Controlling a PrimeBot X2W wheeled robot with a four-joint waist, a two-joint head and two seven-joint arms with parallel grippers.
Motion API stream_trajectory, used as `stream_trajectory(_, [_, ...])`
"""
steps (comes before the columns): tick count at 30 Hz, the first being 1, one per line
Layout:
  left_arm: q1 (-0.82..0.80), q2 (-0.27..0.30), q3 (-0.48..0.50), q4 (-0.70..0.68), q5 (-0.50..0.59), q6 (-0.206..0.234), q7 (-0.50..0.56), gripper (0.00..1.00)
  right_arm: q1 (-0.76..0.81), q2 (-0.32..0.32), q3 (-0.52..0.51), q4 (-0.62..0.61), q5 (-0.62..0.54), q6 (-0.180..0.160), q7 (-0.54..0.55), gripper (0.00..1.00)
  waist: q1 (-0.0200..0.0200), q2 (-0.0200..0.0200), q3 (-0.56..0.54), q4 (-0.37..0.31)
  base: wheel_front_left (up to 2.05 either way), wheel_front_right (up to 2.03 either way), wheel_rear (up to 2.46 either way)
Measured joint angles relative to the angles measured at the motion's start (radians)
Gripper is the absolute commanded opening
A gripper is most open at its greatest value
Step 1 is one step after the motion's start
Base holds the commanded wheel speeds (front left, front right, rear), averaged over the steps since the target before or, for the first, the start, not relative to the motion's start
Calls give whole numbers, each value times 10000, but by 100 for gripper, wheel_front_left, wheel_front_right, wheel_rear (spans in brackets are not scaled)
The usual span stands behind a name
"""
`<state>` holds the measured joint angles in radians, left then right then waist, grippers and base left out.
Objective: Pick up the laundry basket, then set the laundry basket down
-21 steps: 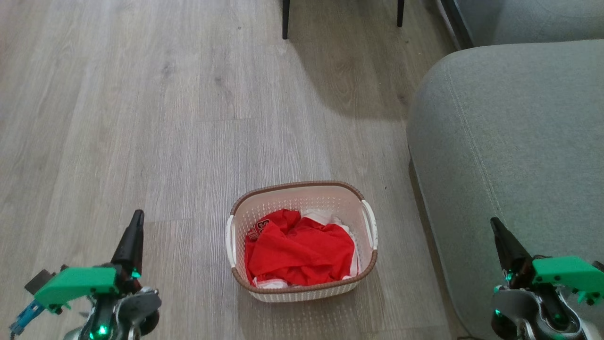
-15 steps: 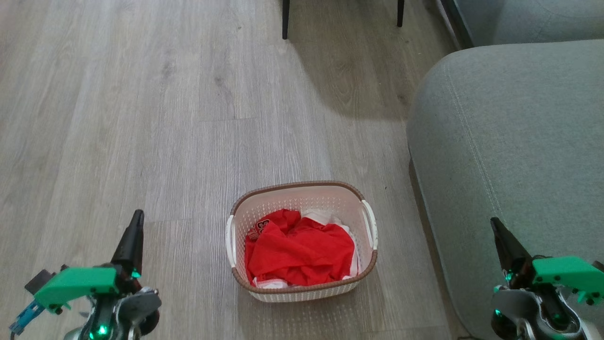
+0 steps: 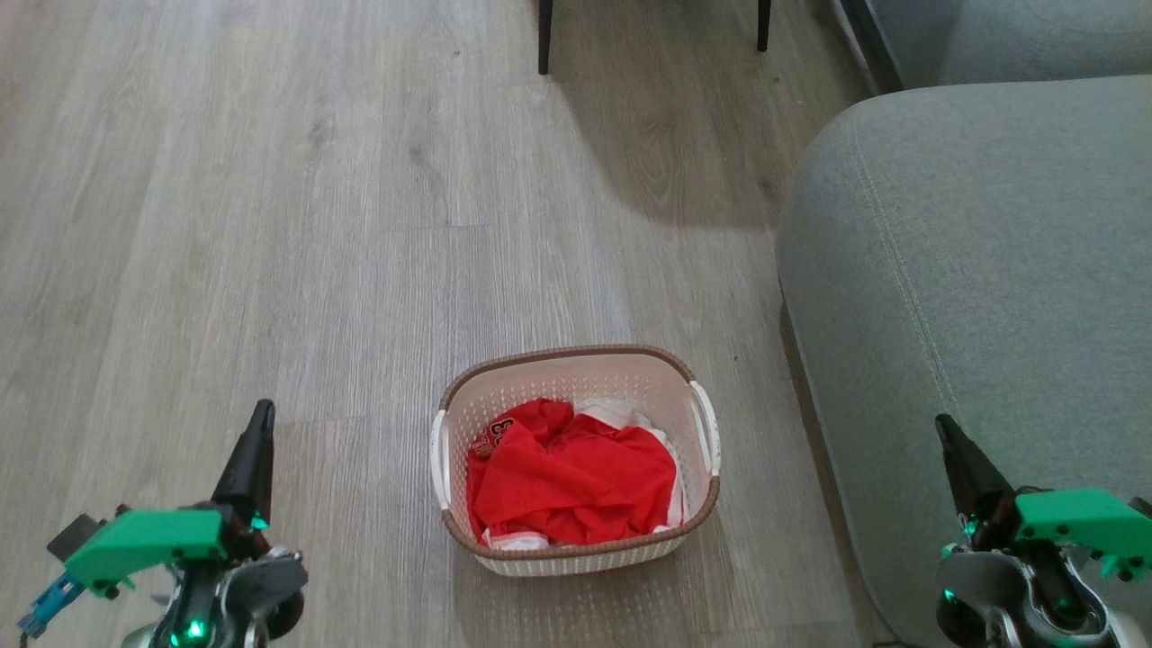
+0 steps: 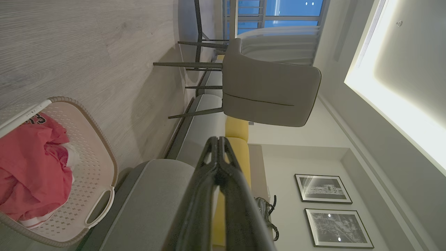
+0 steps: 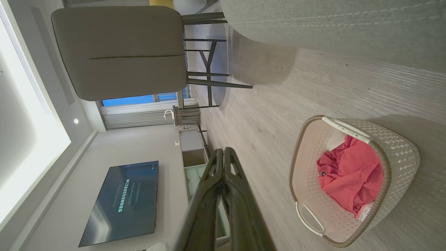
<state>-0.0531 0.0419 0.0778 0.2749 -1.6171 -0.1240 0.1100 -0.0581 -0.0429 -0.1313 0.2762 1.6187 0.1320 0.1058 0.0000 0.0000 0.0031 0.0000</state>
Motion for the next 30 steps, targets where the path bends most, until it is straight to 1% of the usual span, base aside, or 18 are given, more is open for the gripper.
stream_trajectory(15, [0,0,0,0,0,0,0,0,0,0,0,0,0,0,0,0,0,0,0,0,0,0,0])
stream_trajectory(16, [10,-4,-8,48,-4,8,-2,100,7,6,6,40,6,0,-4,100,0,0,0,0,0,0,0])
stream_trajectory(21, [630,-125,-46,767,-4,13,-13,100,472,111,67,773,6,0,-17,100,0,0,-3,0,0,0,0])
stream_trajectory(24, [888,-146,-73,840,-2,13,-75,100,664,115,121,825,4,0,-52,100,0,0,-12,2,0,0,0])
stream_trajectory(30, [845,-146,-196,654,113,15,-245,100,639,115,272,794,-119,0,-228,100,0,0,-28,9,0,0,0])
